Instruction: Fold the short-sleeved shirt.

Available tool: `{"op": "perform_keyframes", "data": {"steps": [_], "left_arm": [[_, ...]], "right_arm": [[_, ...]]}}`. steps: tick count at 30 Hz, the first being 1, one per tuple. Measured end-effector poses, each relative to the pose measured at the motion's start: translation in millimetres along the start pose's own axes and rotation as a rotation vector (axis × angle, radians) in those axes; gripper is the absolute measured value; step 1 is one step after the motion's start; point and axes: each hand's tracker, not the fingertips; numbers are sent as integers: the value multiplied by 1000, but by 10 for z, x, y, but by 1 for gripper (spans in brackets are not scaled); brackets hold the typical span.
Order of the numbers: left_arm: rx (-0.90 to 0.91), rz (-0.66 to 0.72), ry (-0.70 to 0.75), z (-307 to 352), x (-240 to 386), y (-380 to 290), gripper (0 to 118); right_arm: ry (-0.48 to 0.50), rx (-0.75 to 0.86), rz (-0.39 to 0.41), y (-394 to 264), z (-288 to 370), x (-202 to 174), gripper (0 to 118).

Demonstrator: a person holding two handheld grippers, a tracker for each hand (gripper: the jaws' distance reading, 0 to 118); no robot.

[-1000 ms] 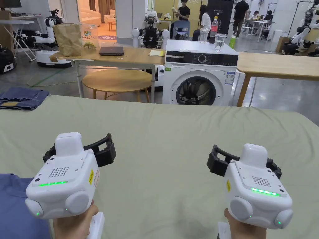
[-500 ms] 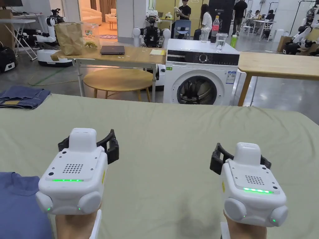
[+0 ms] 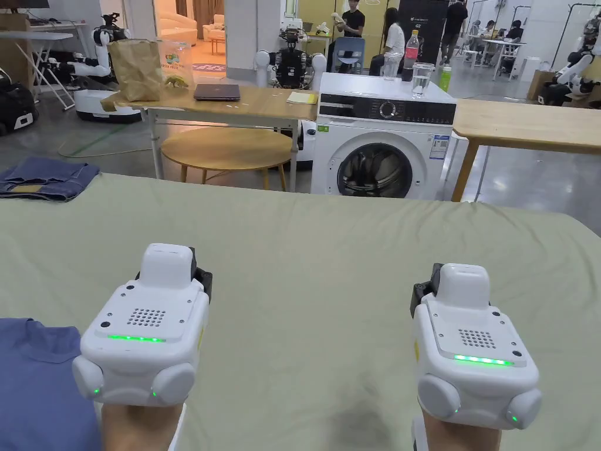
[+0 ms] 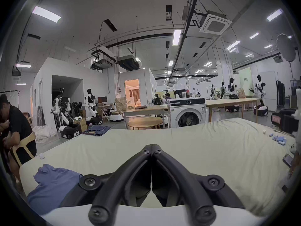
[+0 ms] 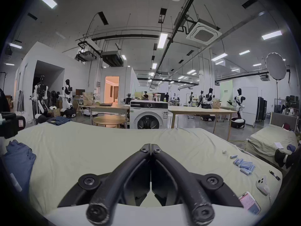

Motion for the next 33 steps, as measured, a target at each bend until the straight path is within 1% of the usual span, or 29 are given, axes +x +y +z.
{"op": "perform_keyframes", "data": {"steps": [3, 6, 11, 13, 15, 19, 23, 24, 27, 28, 30, 31, 32, 33], "left_arm": [[-29, 18, 20, 40, -164, 9, 0], [-36, 18, 68, 149, -405, 24, 0], [-54, 9, 179, 373, -876, 67, 0], [-84, 9, 234, 440, -1096, 54, 0], [-118, 28, 255, 516, -1295, 46, 0], [-239, 70, 281, 641, -1724, -44, 0], [-417, 109, 284, 659, -2143, -216, 0], [-485, 143, 277, 645, -2261, -282, 0], [-598, 271, 214, 575, -2575, -469, 1], [-631, 319, 187, 551, -2653, -523, 10], [-697, 367, 160, 460, -2735, -614, 30], [-725, 383, 139, 399, -2752, -656, 39], [-749, 390, 120, 355, -2749, -689, 53], [-765, 393, 94, 298, -2728, -725, 73]], "right_arm": [[25, -7, -12, 36, -14, -125, 0], [67, -8, -1, 60, -21, -345, 0], [189, -1, 21, 79, 24, -844, 0], [235, -2, 39, 75, 52, -1090, 0], [279, -14, 44, 57, 86, -1276, 0], [344, -34, 56, -18, 145, -1579, 0], [389, -60, 94, -129, 181, -1736, 0], [396, -65, 103, -161, 184, -1760, 0], [406, -81, 130, -223, 232, -1792, 0], [410, -89, 135, -245, 226, -1796, 0], [413, -101, 139, -263, 243, -1780, 0], [412, -107, 142, -275, 247, -1770, 0], [410, -111, 144, -287, 243, -1763, 0], [406, -117, 146, -300, 235, -1752, 0]]}}
